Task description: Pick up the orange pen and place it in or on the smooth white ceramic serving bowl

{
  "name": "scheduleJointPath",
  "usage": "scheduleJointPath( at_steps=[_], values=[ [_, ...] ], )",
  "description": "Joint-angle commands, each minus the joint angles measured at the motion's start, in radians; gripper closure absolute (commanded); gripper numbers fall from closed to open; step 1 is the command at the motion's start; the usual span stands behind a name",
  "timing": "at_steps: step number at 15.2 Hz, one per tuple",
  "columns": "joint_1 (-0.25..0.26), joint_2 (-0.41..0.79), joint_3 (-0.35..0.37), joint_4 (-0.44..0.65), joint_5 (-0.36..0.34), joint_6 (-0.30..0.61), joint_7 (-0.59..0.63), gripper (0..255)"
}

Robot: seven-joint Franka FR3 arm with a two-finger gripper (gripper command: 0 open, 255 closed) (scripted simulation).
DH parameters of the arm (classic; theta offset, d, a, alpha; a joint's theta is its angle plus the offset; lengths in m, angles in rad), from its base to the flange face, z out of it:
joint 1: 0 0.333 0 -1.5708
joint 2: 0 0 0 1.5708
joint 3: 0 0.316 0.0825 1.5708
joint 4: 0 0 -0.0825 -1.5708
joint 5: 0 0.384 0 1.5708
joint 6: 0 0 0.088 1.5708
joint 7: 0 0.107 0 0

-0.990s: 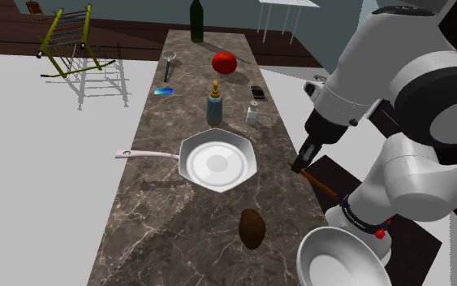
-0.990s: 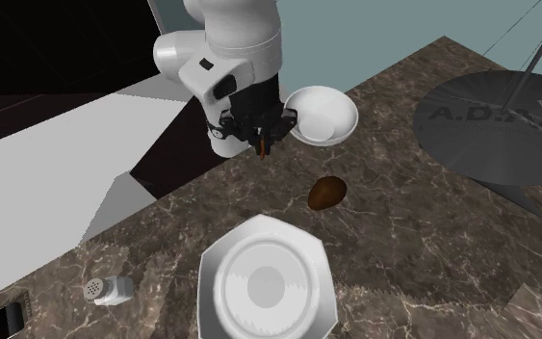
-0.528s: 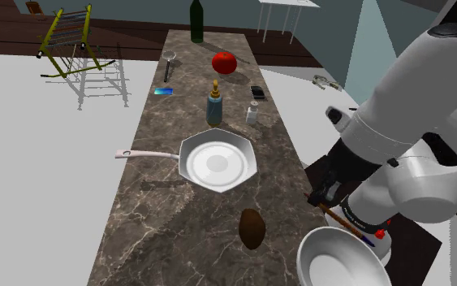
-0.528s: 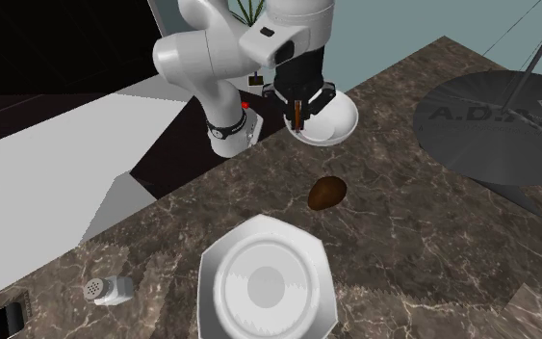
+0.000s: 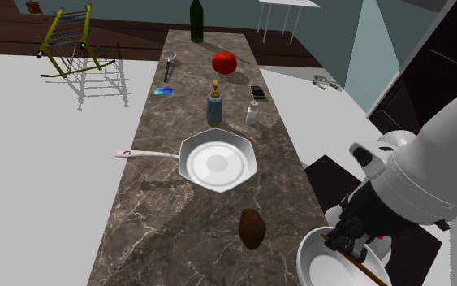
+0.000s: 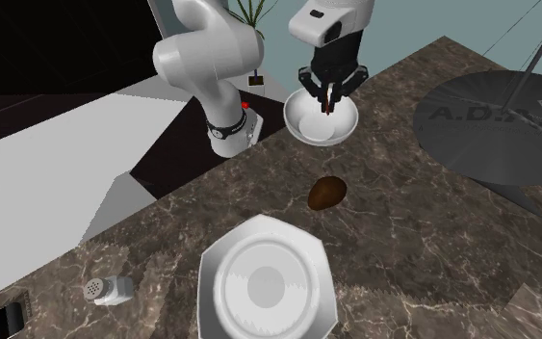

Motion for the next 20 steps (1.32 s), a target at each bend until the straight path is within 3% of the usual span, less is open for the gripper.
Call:
scheduleJointPath(
  at_steps=[1,13,20],
  values=[
    [0.009,-0.002,0.019,-0.019,0.018,0.018,0.004,255],
    [0.053,0.019,0.138,-0.152,0.136,0.167,-0.006,255],
    [0.054,0.020,0.137,-0.152,0.135,0.167,-0.006,255]
  ],
)
